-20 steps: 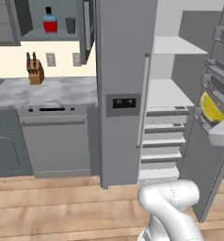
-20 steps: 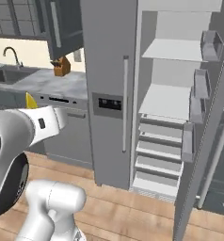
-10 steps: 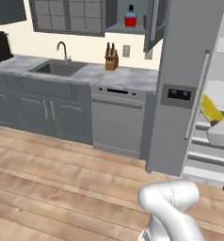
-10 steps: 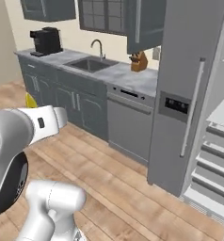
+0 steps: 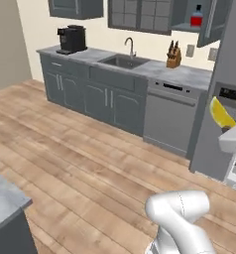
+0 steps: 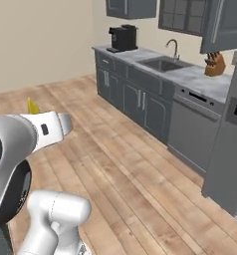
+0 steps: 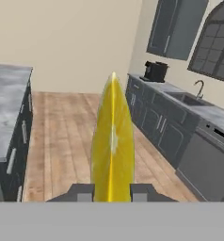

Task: There is a bowl on the dining counter. Grab a lemon wedge from the fridge and place it in the bowl. Then get the liquor bottle and glass cup from the cabinet and place them next to the bowl.

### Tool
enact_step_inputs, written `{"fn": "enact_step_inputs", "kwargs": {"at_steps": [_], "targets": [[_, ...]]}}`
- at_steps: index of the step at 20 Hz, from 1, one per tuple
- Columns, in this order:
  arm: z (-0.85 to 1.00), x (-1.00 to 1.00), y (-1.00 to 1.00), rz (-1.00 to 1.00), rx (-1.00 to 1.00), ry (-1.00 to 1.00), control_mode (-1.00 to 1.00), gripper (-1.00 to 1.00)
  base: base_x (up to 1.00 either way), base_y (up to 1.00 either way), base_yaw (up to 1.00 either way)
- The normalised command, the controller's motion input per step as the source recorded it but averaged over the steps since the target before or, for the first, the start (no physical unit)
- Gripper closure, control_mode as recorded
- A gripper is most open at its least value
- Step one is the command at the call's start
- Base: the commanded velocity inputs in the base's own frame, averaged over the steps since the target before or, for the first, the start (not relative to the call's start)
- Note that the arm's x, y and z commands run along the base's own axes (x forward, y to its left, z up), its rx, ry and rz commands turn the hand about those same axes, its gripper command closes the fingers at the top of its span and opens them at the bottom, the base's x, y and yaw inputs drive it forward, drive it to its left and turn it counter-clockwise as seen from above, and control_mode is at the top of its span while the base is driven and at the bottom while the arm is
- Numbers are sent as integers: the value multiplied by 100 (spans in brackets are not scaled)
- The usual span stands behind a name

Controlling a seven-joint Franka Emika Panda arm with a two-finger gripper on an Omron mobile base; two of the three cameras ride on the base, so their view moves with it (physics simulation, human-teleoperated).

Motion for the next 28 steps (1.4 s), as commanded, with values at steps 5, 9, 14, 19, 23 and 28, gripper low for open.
{"fn": "enact_step_inputs", "kwargs": {"at_steps": [5, 9, 14, 19, 23, 28], "targets": [[0, 0, 0, 0, 0, 0, 100, 100, -100, 0, 42], [0, 0, 0, 0, 0, 0, 100, 100, -100, 11, 39], [0, 0, 0, 0, 0, 0, 100, 100, -96, 68, 35], [0, 0, 0, 0, 0, 0, 100, 100, -64, 100, 21], [0, 0, 0, 0, 0, 0, 100, 100, -43, 100, 15], [0, 0, 0, 0, 0, 0, 100, 100, -32, 100, 11]]}}
